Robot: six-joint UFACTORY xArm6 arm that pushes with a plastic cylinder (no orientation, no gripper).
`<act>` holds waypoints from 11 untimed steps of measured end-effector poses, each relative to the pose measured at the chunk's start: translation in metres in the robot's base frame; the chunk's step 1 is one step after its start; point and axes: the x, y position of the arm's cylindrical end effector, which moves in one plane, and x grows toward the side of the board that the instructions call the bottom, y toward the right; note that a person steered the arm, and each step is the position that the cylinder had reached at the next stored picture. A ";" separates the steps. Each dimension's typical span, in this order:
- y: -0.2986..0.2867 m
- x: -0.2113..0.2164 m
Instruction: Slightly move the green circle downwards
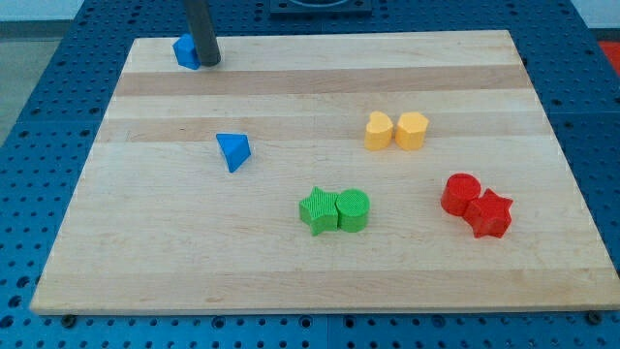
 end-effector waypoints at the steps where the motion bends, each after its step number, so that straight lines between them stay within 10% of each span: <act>1: 0.000 0.000; 11: 0.246 0.282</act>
